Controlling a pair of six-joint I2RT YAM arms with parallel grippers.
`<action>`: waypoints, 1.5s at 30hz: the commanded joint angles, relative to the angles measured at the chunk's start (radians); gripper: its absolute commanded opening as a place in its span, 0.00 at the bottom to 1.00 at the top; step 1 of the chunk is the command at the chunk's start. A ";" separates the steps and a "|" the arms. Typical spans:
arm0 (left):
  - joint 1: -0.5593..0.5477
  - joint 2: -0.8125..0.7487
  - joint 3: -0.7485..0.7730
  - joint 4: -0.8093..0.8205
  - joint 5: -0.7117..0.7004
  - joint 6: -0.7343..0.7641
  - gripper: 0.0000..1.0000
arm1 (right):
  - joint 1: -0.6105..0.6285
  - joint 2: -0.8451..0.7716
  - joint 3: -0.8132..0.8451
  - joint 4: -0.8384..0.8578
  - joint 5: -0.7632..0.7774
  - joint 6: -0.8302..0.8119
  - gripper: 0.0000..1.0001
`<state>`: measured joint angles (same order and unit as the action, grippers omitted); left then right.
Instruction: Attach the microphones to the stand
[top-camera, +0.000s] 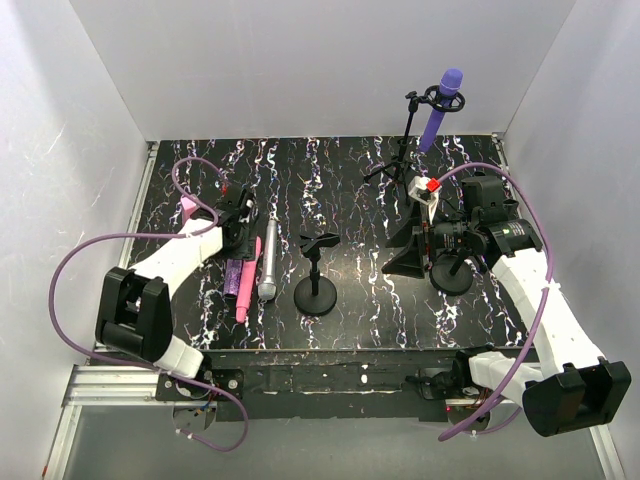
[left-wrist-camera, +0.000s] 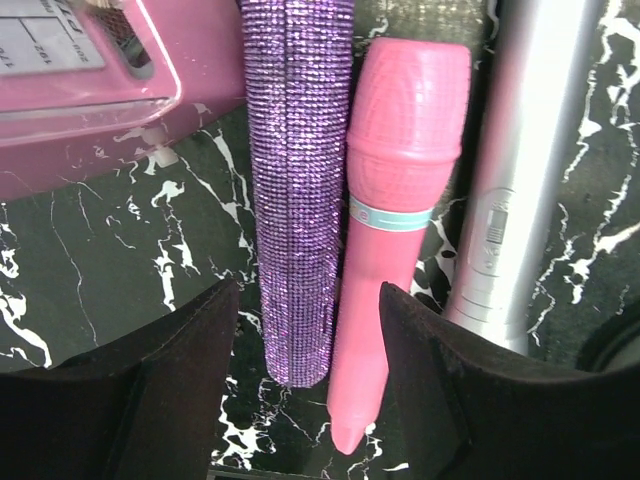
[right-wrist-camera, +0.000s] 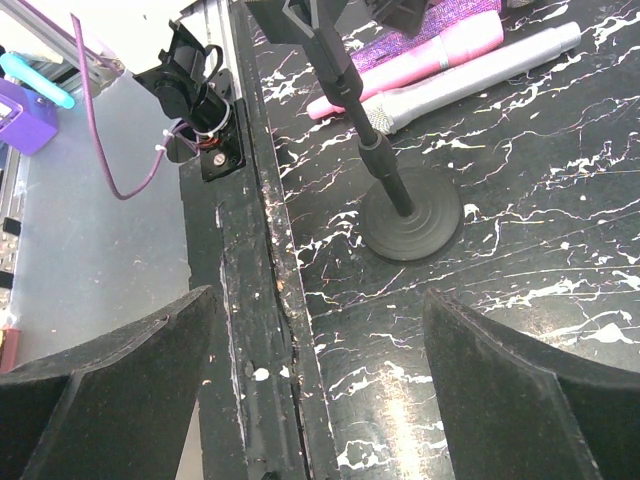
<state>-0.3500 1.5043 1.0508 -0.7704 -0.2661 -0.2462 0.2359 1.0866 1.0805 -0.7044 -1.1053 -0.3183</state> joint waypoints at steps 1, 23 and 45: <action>0.020 0.033 0.028 0.008 -0.004 0.025 0.56 | -0.004 -0.010 -0.011 0.025 -0.030 -0.008 0.90; 0.071 0.172 -0.008 0.063 0.070 0.042 0.51 | -0.010 -0.014 -0.013 0.025 -0.039 -0.007 0.90; 0.088 -0.094 0.083 0.042 0.257 0.010 0.00 | -0.021 -0.034 0.004 -0.004 -0.062 -0.014 0.89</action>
<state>-0.2680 1.5810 1.0454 -0.7422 -0.1043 -0.2237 0.2218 1.0721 1.0679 -0.7021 -1.1336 -0.3183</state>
